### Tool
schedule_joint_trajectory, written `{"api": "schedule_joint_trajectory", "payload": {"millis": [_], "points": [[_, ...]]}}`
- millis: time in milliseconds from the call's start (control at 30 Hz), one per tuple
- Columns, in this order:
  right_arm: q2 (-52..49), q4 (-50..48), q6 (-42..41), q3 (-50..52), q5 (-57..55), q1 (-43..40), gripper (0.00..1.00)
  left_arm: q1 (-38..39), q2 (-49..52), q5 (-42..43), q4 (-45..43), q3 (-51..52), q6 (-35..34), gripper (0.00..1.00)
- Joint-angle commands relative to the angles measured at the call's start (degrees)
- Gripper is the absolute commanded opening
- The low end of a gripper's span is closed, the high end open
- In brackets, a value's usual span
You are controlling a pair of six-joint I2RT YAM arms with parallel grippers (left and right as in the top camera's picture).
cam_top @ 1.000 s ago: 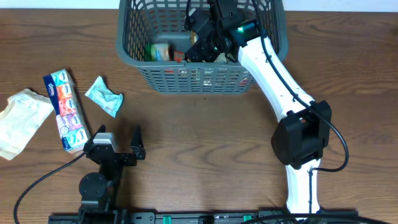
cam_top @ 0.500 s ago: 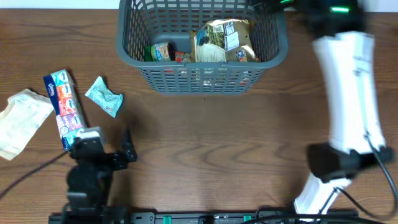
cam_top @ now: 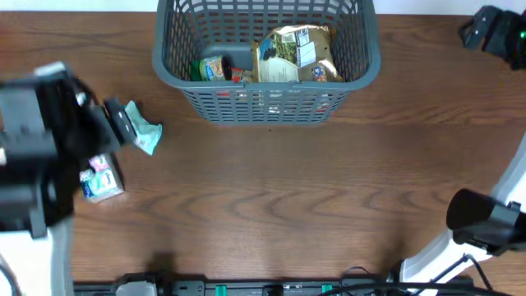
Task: Pack container
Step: 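Move the left gripper to the mint-green wipes packet and grasp it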
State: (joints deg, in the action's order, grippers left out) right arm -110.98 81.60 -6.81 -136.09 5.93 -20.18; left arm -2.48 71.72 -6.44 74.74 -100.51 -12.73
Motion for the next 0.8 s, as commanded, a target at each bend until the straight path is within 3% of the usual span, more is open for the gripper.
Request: {"api": "schedule_joint_trajectory", "payload": {"millis": [0,200,233,333,767], "points": [[-1.6,0.02,-0.81,2.43,0.31,-0.79,0.99,-0.61,5.46,-0.48,2.03,-5.62,-1.99,0.98],[-4.02,-1.53,-0.81,5.97,0.48,-0.74,0.99,-0.94,11.93,-0.55,1.66,-5.2,-2.21,0.98],[-4.31,-1.55,-0.83,6.14,0.5,-0.74,0.99,-1.4,12.94,-0.46,1.14,-5.2,-3.26,0.98],[-5.27,-1.88,-0.81,6.47,0.5,-0.74,0.99,-2.97,16.87,-0.42,0.66,-5.2,-15.76,0.98],[-6.36,-3.1,0.24,6.51,0.26,-0.74,0.99,-3.74,38.73,0.96,-1.55,-4.98,-23.56,0.98]]}}
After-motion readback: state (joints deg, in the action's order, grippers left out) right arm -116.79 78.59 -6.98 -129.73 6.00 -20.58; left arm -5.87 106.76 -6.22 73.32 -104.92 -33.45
